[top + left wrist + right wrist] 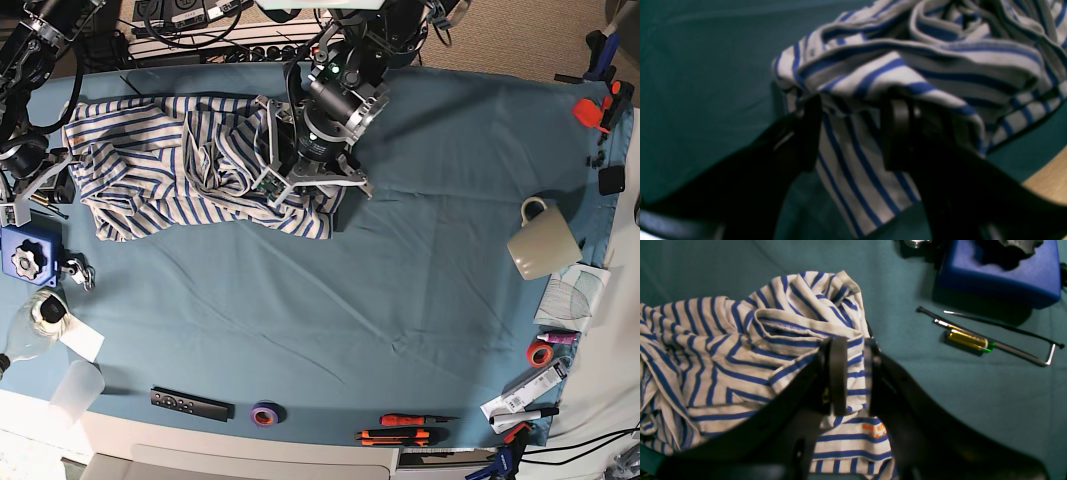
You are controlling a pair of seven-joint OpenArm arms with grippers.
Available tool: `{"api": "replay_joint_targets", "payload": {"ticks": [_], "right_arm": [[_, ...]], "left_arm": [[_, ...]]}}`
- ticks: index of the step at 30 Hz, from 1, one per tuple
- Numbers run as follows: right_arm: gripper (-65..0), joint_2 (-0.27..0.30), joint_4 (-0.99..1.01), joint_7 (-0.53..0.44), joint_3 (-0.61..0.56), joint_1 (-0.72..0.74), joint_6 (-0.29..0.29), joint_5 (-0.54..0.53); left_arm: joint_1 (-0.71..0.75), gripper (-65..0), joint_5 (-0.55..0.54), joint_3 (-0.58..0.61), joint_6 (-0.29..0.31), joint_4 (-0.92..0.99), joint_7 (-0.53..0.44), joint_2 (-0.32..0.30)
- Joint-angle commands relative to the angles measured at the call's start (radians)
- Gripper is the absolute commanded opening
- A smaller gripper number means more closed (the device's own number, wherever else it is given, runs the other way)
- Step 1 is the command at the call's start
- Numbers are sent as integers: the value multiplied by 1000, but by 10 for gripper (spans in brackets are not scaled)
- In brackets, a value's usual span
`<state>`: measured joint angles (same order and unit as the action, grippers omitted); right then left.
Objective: Fold the T-shirt properly
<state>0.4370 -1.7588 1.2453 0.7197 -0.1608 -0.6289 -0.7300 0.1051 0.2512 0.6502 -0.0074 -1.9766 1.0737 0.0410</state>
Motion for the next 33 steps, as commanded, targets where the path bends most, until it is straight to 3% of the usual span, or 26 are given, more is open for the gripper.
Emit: {"api": "replay_joint_targets", "payload": {"ticks": [1, 5, 11, 24, 28, 33], "right_arm": [[-553, 23, -13, -19, 8, 8, -2, -10], [-553, 23, -13, -19, 8, 9, -2, -10], [-553, 23, -13, -18, 8, 8, -2, -10], [-553, 23, -13, -15, 8, 8, -2, -10], [-553, 23, -13, -19, 8, 8, -2, -10], [-553, 23, -13, -20, 8, 9, -2, -10]], "left_arm": [[-10, -353, -18, 1, 0, -20, -10, 15], [-19, -354, -131, 1, 0, -20, -13, 15], [-20, -354, -205, 1, 5, -8, -47, 60], [-90, -361, -237, 2, 8, 261, -119, 84], [-92, -363, -257, 2, 62, 253, -99, 116], [-109, -497, -293, 45, 72, 202, -95, 116]]}}
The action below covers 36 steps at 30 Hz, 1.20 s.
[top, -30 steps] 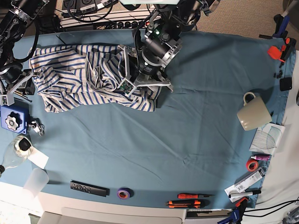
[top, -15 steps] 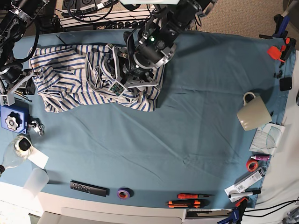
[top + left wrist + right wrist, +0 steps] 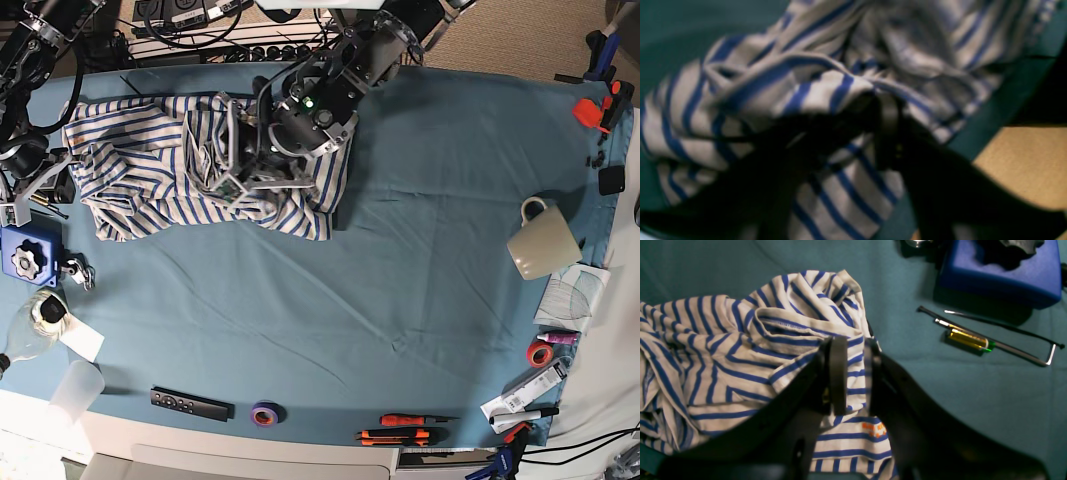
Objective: Fold the T-shirt properly
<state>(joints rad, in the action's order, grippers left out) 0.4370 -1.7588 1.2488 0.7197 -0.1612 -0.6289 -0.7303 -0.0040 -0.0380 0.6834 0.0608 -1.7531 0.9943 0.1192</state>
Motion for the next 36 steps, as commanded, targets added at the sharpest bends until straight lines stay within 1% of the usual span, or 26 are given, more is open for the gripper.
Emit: {"api": "replay_joint_targets", "payload": {"ticks": [1, 3, 5, 9, 11, 13, 15, 17, 21, 24, 26, 28, 32, 36], "right_arm": [[-553, 23, -13, -24, 8, 9, -2, -10], [-553, 23, -13, -26, 8, 9, -2, -10], [-553, 23, -13, -30, 8, 9, -2, -10], [-553, 23, -13, -36, 8, 9, -2, -10], [-553, 23, -13, -36, 8, 9, -2, -10], [-553, 23, -13, -35, 8, 9, -2, -9], [-553, 23, -13, -35, 8, 9, -2, -9], [-553, 23, -13, -35, 8, 9, -2, -9], [-553, 23, -13, -35, 8, 9, -2, -9], [-553, 23, -13, -35, 8, 9, -2, -9], [-553, 23, -13, -36, 8, 9, -2, -9], [-553, 23, -13, -35, 8, 9, -2, -9], [-553, 23, -13, -37, 8, 9, -2, -9], [-553, 23, -13, -37, 8, 9, -2, -9]], "left_arm": [[0, -536, -3, 20, 3, -30, -16, 38], [0, -595, -3, 24, 3, -36, -16, 38], [1, -613, 0, 24, 3, -36, -15, 38], [0, -616, 10, 24, 3, -36, -16, 38], [-6, -615, 58, 24, 4, -36, -14, 38], [-22, -615, 138, 24, 3, -36, -14, 38], [-45, -615, 198, 24, 3, -36, 8, 38], [-67, -615, 226, 20, 3, -36, 39, 38], [-71, -615, 280, -16, 3, -36, 37, 38], [-71, -615, 304, -73, 9, -36, 36, 38], [-71, -615, 303, -126, 40, -36, 36, 38], [-71, -615, 269, -183, 50, -36, 37, 38], [-71, -615, 140, -286, 95, -36, 38, -3], [-71, -615, 25, -344, 98, -36, 62, -48]]}}
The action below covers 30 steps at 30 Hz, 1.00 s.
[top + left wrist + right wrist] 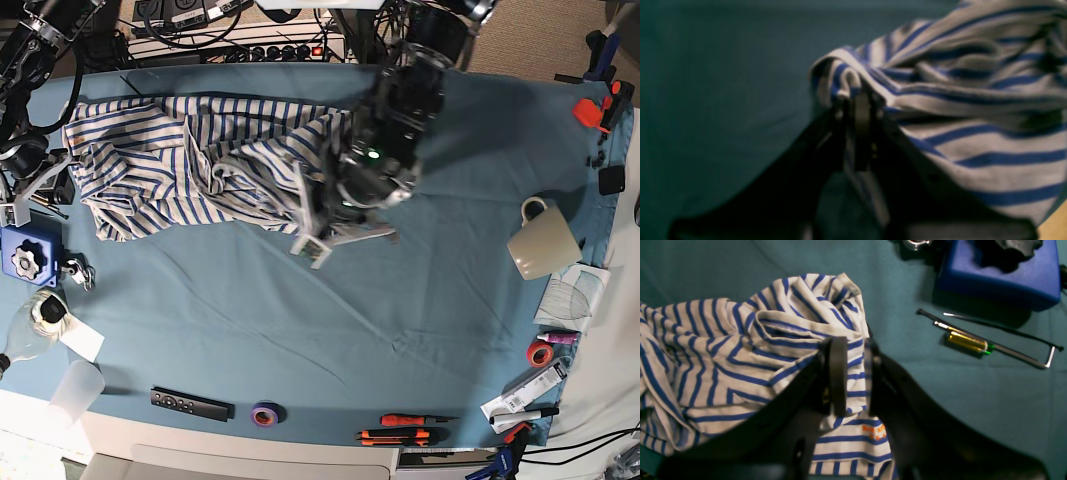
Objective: Fold the T-shirt properly
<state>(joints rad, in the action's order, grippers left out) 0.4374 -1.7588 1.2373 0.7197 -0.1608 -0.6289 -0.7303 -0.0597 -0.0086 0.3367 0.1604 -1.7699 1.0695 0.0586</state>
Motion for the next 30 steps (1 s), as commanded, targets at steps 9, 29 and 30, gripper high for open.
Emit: {"api": "replay_joint_targets", "payload": {"ticks": [9, 29, 30], "right_arm": [[-553, 37, -14, 18, 9, 9, 2, -71], [-409, 61, -14, 40, 24, 12, 28, -77], [-409, 61, -14, 35, 35, 13, 29, -78]], "left_arm": [[-15, -474, -55, -13, 21, -19, 13, -6], [31, -468, -469, -13, 185, -152, 45, -3], [36, -468, -452, -13, 185, -165, 40, -3]]}}
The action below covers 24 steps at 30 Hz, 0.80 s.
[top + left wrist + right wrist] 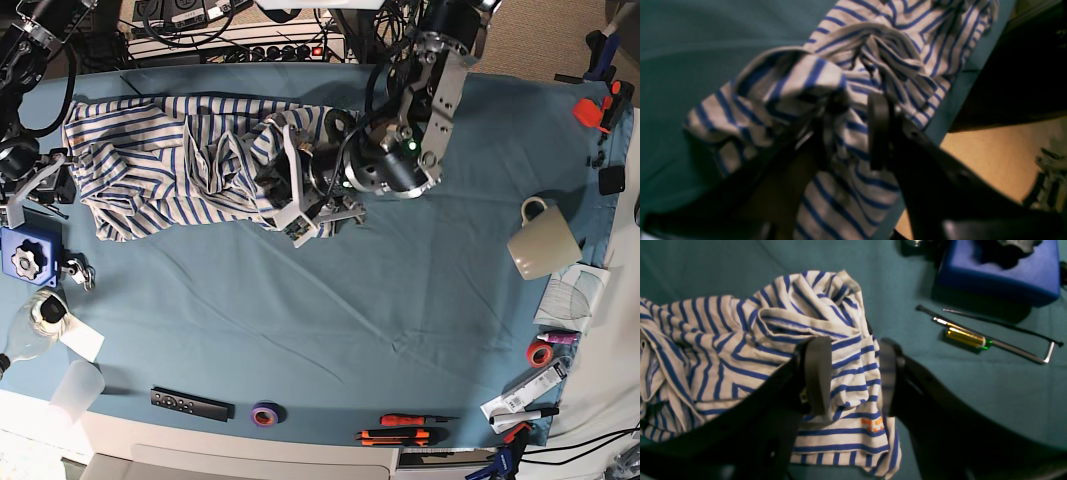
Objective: Fold the T-shirt properly
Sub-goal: 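Hold the shirt with the left gripper while the right gripper grasps the collar end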
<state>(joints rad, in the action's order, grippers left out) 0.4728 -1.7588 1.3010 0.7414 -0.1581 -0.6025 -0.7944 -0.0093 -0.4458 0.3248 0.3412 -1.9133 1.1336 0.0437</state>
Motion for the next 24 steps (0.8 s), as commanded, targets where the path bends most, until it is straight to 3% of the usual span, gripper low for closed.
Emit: {"api": "replay_joint_targets", "payload": {"ticks": [1, 6, 8, 10, 14, 21, 24], "right_arm": [[-409, 26, -14, -33, 30, 11, 6, -21], [-409, 26, -14, -37, 154, 11, 9, -84], [-409, 26, -14, -37, 211, 11, 8, -88], [-409, 26, -14, -35, 265, 10, 12, -87], [-408, 26, -14, -40, 314, 8, 54, -32], [-404, 26, 65, -70, 293, 9, 80, 21], [-399, 26, 188, -75, 267, 12, 71, -31]], "left_arm": [[-10, -463, 4, -1, 5, -34, -33, 11], [-2, -384, 77, -1, -4, -78, -58, 11], [-2, -383, 119, -1, -16, -83, -56, 11], [-1, -383, 175, -1, -64, -83, -47, 11], [9, -383, 264, -1, -99, -83, -32, 0], [68, -383, 224, -1, -108, -84, -32, -13], [84, -383, 163, -1, -105, -84, -29, -13]]}}
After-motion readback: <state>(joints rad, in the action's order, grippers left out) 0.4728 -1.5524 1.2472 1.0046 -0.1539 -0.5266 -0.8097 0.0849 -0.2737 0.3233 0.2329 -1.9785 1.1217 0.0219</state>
